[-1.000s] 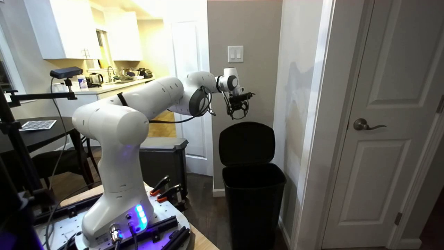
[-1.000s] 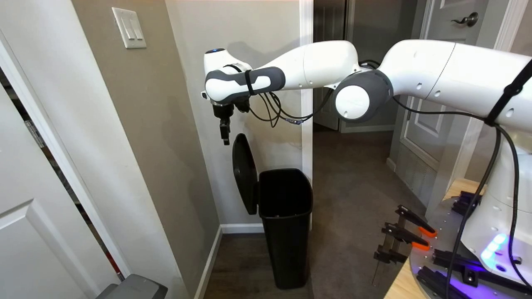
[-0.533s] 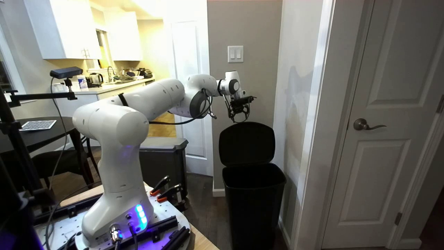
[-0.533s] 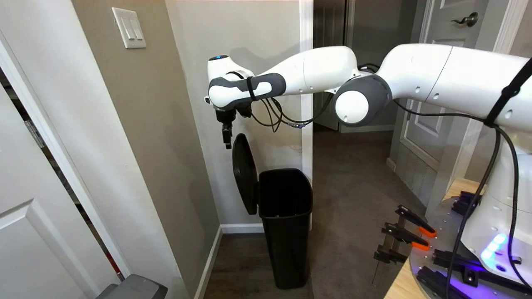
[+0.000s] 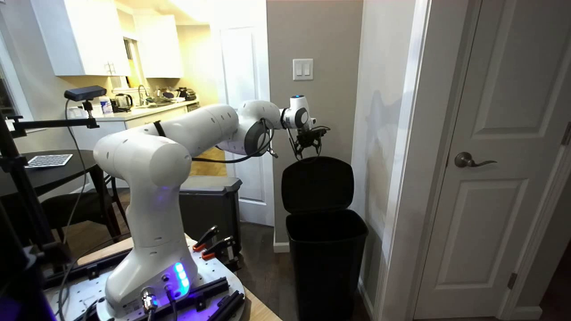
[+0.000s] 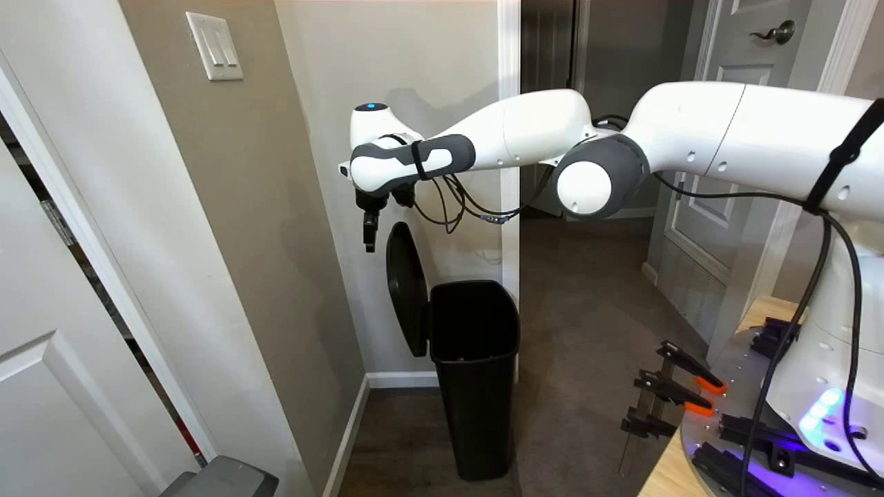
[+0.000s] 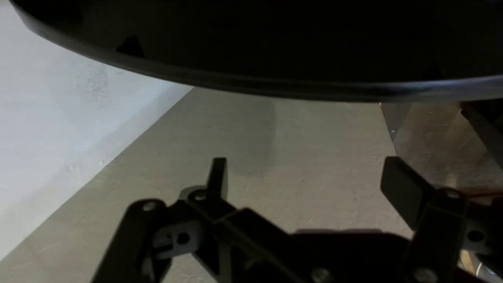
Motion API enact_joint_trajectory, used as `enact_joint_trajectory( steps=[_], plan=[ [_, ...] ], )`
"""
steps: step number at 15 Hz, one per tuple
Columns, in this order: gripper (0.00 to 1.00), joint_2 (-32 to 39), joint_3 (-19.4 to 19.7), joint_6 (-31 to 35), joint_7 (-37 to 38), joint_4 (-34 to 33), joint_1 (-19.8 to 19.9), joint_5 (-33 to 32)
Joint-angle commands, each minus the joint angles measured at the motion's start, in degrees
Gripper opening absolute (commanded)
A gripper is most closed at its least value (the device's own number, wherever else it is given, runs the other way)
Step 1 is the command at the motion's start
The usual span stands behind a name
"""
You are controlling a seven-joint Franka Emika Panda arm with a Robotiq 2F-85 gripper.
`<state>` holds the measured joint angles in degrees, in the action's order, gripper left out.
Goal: Close the lid of the bin
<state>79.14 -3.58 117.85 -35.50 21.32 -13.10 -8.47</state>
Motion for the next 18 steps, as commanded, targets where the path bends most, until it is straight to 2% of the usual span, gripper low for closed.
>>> enact_joint_trajectory(
  steps=[1,6,15,18],
  plan=[
    [1.0,0.0,-0.4,-0.6,-2.4,1.0,1.2,1.8],
    [1.0,-1.4,0.9,-6.5,-1.7,1.5,1.5,1.0],
    [1.0,-5.2,8.3,-33.2,1.0,2.6,-3.3,-5.1],
    [1.0,-5.1,10.1,-41.0,-0.6,2.8,-5.3,-7.7]
  ],
)
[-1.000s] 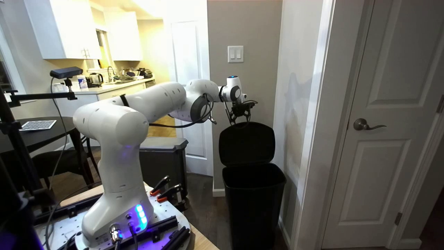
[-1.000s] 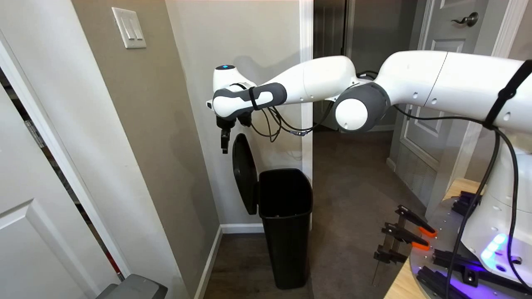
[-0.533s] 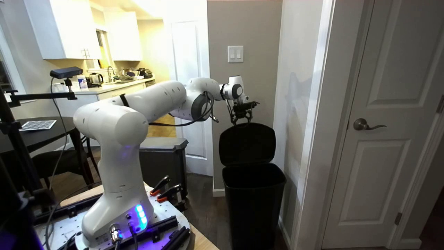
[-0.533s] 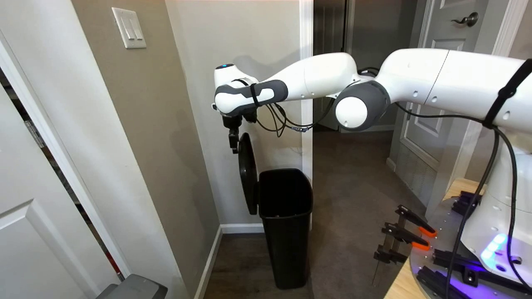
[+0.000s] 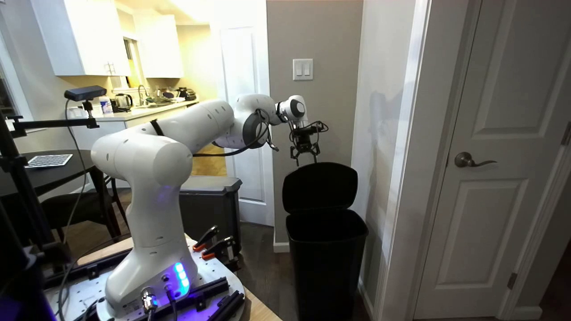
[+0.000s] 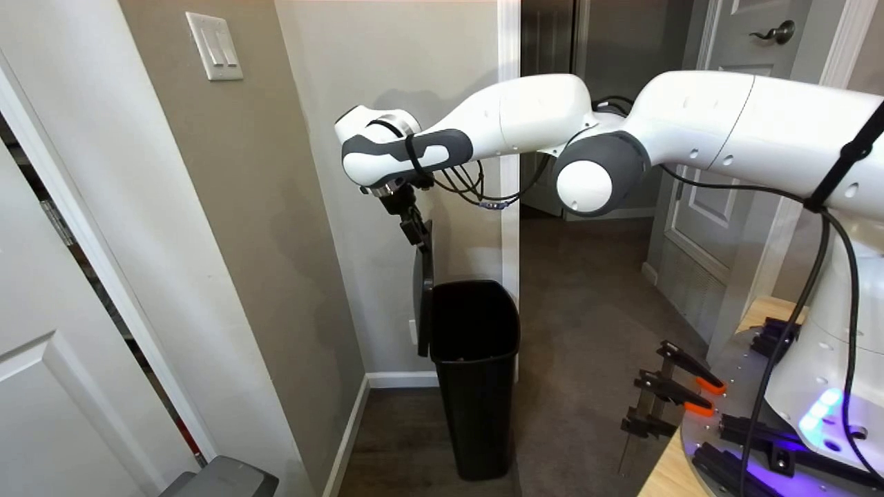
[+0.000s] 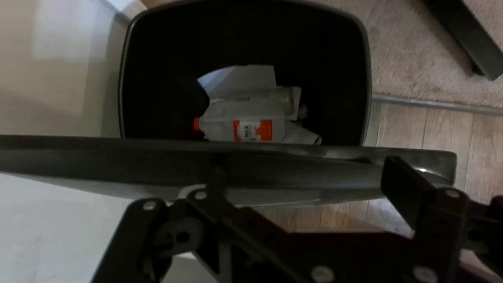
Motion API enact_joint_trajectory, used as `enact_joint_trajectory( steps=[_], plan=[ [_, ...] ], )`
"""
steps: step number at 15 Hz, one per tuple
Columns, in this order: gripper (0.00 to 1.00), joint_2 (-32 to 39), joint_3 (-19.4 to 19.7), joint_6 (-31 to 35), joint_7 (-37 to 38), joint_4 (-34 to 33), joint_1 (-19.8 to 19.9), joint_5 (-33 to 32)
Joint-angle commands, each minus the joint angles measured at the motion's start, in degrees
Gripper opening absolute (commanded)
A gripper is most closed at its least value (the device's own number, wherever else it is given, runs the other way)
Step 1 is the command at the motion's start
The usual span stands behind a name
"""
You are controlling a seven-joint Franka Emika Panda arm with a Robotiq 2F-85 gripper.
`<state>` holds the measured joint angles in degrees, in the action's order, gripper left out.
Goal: Close the lid of the bin
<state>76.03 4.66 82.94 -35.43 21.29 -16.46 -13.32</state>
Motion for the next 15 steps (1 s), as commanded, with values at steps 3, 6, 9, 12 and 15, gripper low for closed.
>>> enact_joint_trajectory(
  steps=[3,6,9,12,15],
  plan=[
    [1.0,-1.0,3.6,-12.4,-3.0,2.3,-3.5,-6.2],
    [1.0,0.5,4.8,-15.9,-6.2,1.5,-4.5,-9.2],
    [1.0,1.7,5.5,-16.7,-8.6,1.1,-4.9,-11.0],
    [1.0,2.4,5.2,-15.5,-10.7,0.6,-4.8,-11.3],
    [1.0,2.2,4.4,-14.2,-9.5,0.9,-4.5,-9.8]
  ],
)
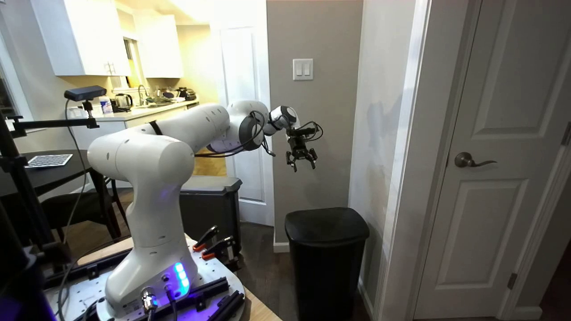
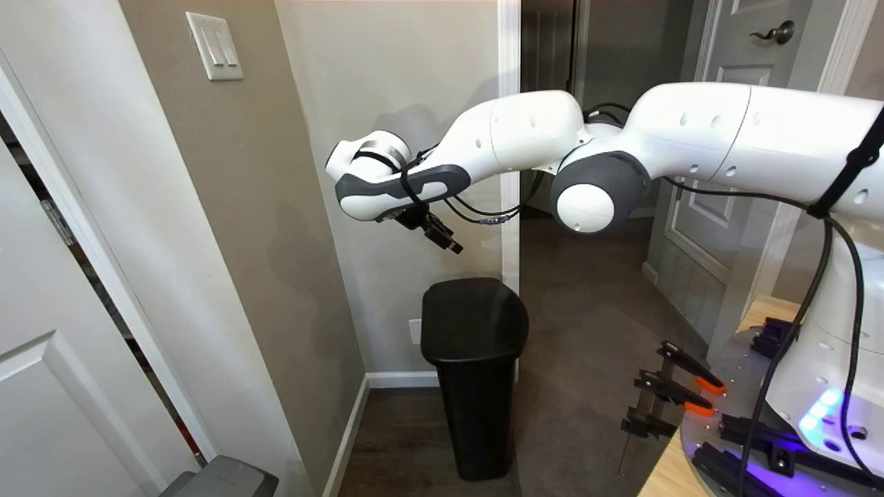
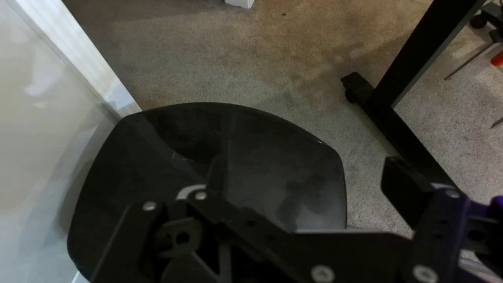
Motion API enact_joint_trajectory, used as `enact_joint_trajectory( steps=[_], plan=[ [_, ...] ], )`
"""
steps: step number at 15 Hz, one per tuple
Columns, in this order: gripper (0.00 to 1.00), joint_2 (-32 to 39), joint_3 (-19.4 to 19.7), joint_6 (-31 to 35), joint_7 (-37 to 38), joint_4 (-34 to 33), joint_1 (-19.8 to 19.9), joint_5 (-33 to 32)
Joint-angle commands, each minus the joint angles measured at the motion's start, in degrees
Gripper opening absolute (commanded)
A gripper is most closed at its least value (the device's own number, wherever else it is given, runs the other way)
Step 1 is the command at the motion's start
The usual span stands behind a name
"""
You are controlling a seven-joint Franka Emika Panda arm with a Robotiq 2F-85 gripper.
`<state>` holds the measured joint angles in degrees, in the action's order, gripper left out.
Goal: Close the lid of the bin
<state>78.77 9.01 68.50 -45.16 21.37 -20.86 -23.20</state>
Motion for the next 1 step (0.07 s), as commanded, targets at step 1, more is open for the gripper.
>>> enact_joint_trajectory(
  steps=[1],
  plan=[
    [1.0,0.0,-0.2,0.5,-0.5,-0.1,0.1,0.0]
  ],
)
